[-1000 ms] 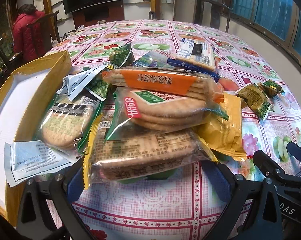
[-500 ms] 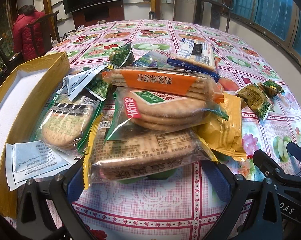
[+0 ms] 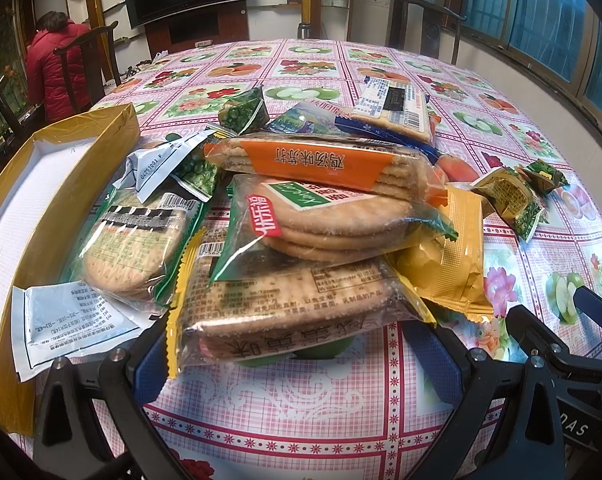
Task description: Organize snacks
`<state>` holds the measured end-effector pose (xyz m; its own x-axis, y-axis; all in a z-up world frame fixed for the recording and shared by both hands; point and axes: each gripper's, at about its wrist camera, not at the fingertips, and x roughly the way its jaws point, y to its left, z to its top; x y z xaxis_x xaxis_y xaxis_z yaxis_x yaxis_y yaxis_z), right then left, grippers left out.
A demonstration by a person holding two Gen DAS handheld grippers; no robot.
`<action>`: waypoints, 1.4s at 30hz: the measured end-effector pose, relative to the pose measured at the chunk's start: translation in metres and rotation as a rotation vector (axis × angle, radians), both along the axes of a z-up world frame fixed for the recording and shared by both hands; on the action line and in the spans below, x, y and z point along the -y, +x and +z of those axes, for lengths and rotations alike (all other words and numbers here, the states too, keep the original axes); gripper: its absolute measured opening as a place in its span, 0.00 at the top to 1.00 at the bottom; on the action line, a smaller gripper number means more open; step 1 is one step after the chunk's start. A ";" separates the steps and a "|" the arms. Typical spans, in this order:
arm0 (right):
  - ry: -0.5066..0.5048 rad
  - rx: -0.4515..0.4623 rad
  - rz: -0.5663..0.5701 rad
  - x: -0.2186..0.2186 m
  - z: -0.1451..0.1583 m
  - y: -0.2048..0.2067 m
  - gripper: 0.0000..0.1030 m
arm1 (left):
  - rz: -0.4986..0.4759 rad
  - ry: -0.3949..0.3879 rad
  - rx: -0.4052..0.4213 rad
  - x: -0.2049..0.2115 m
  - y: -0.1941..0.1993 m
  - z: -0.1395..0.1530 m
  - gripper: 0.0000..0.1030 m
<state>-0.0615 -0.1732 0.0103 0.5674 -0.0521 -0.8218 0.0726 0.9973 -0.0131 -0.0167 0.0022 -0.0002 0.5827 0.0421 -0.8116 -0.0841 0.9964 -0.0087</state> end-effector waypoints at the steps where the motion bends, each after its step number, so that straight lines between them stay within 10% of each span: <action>1: 0.001 -0.001 0.004 0.000 0.000 -0.001 0.00 | 0.024 0.002 -0.001 0.001 0.001 0.000 0.00; 26: 0.000 -0.072 0.112 -0.003 0.002 -0.021 0.00 | -0.146 -0.035 -0.146 -0.004 -0.064 0.010 0.04; 29: -0.003 -0.070 0.108 -0.003 0.002 -0.021 0.00 | -0.210 -0.102 -0.084 -0.005 -0.087 0.019 0.25; 35: -0.014 0.002 0.049 0.003 0.012 -0.034 0.04 | -0.251 -0.251 0.206 -0.021 -0.146 0.059 0.20; 39: -0.012 0.170 0.002 0.011 0.040 -0.060 0.05 | -0.261 -0.129 0.307 -0.012 -0.172 0.084 0.23; 42: -0.030 0.305 -0.025 0.013 0.065 -0.085 0.05 | -0.286 -0.180 0.379 -0.025 -0.177 0.110 0.24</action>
<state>-0.1469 -0.1861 0.0751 0.7859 -0.0903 -0.6117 0.1019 0.9947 -0.0160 -0.1937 0.0270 0.1102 0.8056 -0.2830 -0.5206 0.2342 0.9591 -0.1590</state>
